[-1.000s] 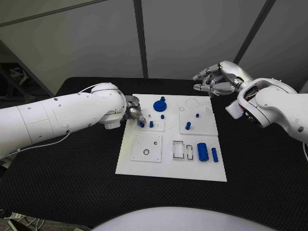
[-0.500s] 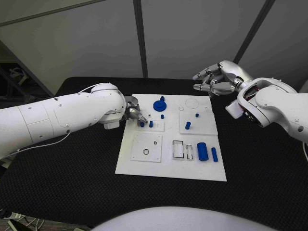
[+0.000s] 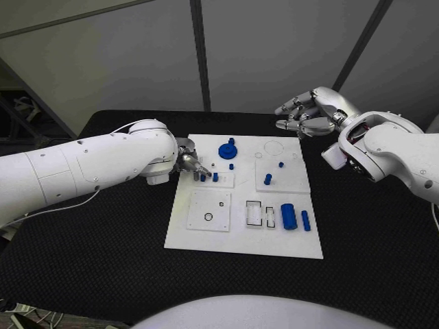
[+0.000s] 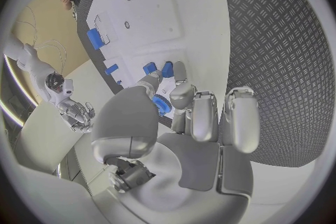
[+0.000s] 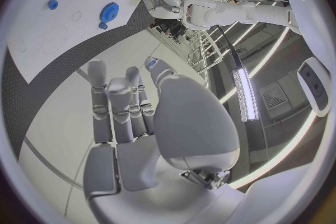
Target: Assemble the parts on the task board
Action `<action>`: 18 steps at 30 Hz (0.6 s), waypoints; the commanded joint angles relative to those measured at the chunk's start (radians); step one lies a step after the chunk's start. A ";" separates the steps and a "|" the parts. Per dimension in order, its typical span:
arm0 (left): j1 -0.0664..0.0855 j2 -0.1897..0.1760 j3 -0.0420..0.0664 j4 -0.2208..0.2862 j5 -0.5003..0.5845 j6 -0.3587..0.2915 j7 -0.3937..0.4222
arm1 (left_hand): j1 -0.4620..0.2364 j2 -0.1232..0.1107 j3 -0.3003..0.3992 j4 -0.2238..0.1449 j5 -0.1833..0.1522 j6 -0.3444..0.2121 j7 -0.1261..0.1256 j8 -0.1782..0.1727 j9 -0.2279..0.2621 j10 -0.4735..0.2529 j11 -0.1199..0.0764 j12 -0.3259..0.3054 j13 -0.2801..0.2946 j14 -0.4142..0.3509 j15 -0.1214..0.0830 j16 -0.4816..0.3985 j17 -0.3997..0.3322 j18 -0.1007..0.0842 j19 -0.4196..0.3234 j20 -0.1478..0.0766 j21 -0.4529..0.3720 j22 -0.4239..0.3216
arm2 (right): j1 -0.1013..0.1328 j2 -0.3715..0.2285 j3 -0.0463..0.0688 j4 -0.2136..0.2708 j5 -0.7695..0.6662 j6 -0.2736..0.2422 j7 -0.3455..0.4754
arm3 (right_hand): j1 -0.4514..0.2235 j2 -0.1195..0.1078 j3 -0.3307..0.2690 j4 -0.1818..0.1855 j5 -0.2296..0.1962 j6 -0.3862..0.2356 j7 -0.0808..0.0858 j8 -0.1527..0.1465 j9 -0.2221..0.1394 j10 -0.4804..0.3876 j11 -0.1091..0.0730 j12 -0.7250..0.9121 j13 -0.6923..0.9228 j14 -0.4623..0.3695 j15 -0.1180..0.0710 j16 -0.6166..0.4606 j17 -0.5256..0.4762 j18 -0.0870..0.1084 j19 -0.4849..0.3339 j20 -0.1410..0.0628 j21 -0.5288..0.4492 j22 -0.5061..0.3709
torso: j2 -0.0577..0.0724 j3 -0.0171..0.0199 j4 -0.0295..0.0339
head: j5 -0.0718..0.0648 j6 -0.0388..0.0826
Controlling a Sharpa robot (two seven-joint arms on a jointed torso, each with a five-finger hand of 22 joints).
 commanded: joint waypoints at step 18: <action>0.000 -0.037 0.017 0.010 0.109 -0.208 0.118 | 0.035 0.020 -0.100 0.049 -0.010 -0.029 0.016 -0.028 -0.016 -0.061 0.019 -0.090 -0.107 0.064 0.009 0.001 0.086 -0.008 -0.029 0.004 -0.076 0.046 | 0.002 0.000 0.001 -0.002 -0.001 0.005 0.004 | 0.005 -0.007 0.003 0.004 0.003 -0.002 -0.004 0.005 -0.001 0.000 -0.001 -0.002 -0.001 0.003 -0.004 -0.006 0.000 0.016 0.001 -0.001 -0.006 -0.001 | 0.000 0.0001 0.0003 | -0.003 0.002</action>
